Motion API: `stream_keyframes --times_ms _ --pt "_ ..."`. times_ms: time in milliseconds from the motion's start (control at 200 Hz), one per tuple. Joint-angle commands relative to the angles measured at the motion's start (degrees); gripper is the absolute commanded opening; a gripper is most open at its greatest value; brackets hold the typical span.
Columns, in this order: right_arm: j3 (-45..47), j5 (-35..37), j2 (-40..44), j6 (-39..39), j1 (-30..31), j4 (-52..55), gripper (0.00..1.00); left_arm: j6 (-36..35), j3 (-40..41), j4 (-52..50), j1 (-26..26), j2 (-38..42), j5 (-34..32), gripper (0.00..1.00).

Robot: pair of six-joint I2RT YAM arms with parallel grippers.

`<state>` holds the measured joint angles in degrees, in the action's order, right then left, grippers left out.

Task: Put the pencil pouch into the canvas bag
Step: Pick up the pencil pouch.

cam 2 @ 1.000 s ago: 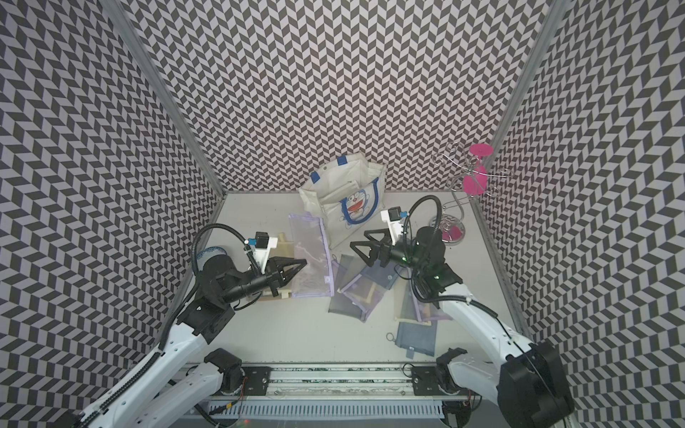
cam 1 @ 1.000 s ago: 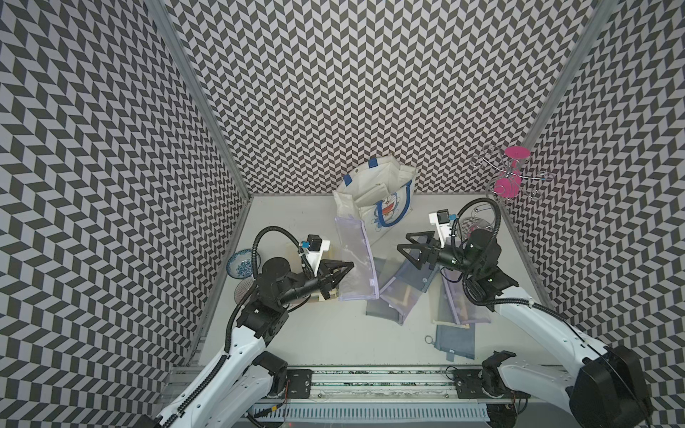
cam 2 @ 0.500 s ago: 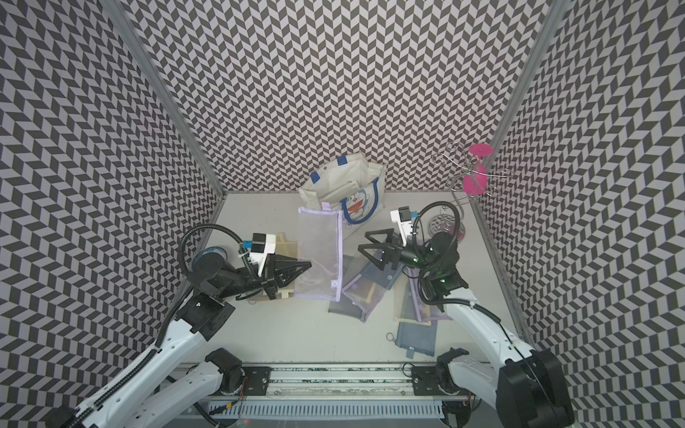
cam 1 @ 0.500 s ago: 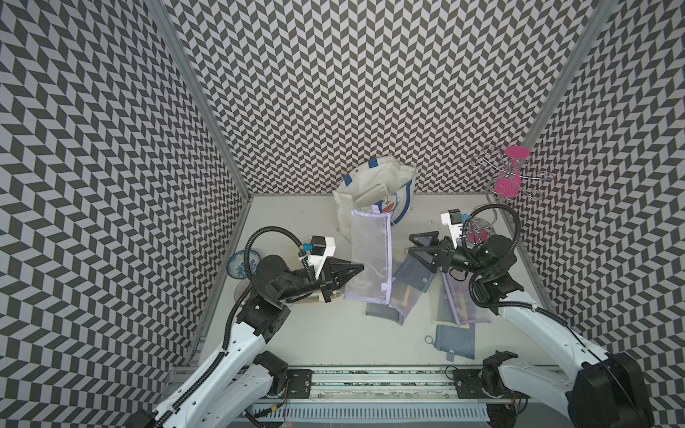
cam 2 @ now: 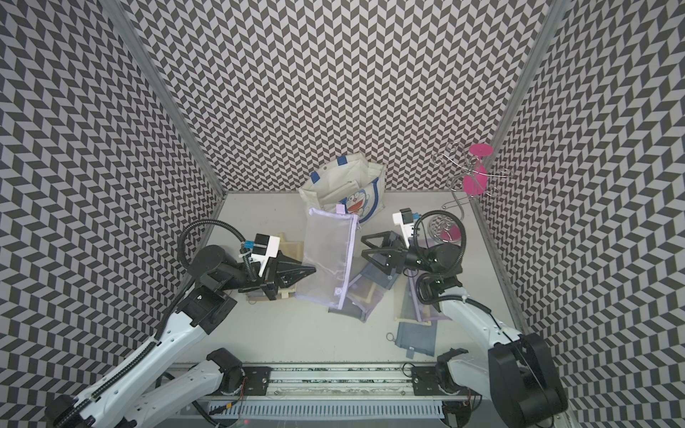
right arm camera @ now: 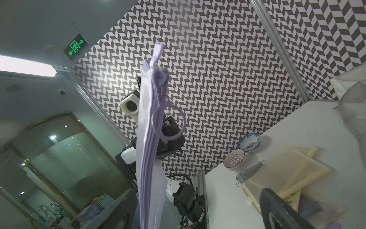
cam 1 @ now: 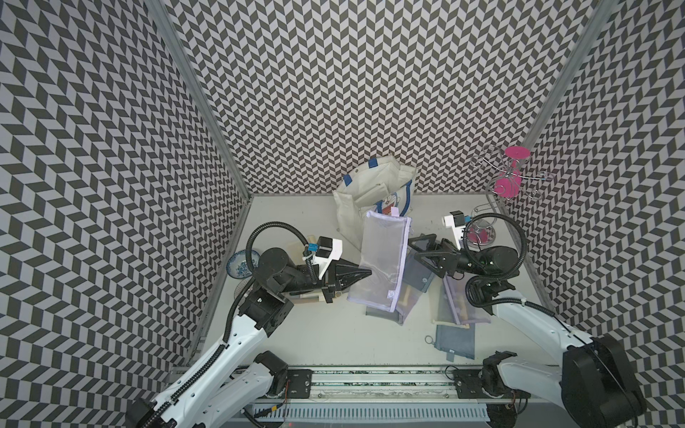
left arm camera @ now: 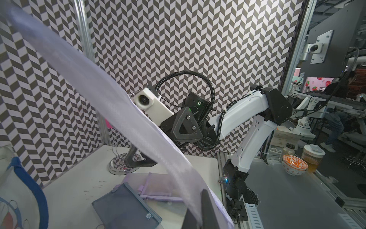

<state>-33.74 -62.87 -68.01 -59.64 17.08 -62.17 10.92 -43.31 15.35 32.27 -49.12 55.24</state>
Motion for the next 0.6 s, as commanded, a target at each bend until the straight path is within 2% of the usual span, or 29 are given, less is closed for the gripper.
stream_keyframes --times_ms 0,110,190,370,431,541,596 --pt "0.06 -1.33 -0.41 -2.79 0.23 -6.92 0.97 -1.39 -1.91 1.22 0.88 -0.26 2.15 0.00" --pt "-0.30 -1.51 -0.44 -2.23 1.45 -7.32 0.96 -1.12 -1.95 1.68 1.35 -1.22 2.15 0.00" --pt "-1.13 -1.23 -0.51 0.83 3.06 -3.78 0.95 -0.71 -1.98 2.52 1.86 -2.14 2.14 0.00" --pt "-2.12 -1.35 -2.24 1.78 5.30 -3.03 0.86 -0.16 -1.70 4.53 3.23 -4.60 1.67 0.00" --pt "-1.97 -1.71 -2.74 0.75 5.62 -5.08 0.75 0.03 -1.56 4.92 3.32 -5.52 1.52 0.00" --pt "-1.94 -1.99 -3.09 0.21 6.02 -6.96 0.40 -0.24 -1.37 4.49 3.32 -5.92 0.15 0.00" --pt "-2.07 -1.99 -3.04 0.77 6.21 -6.35 0.28 -0.38 -1.18 4.45 3.32 -5.60 -0.86 0.00"
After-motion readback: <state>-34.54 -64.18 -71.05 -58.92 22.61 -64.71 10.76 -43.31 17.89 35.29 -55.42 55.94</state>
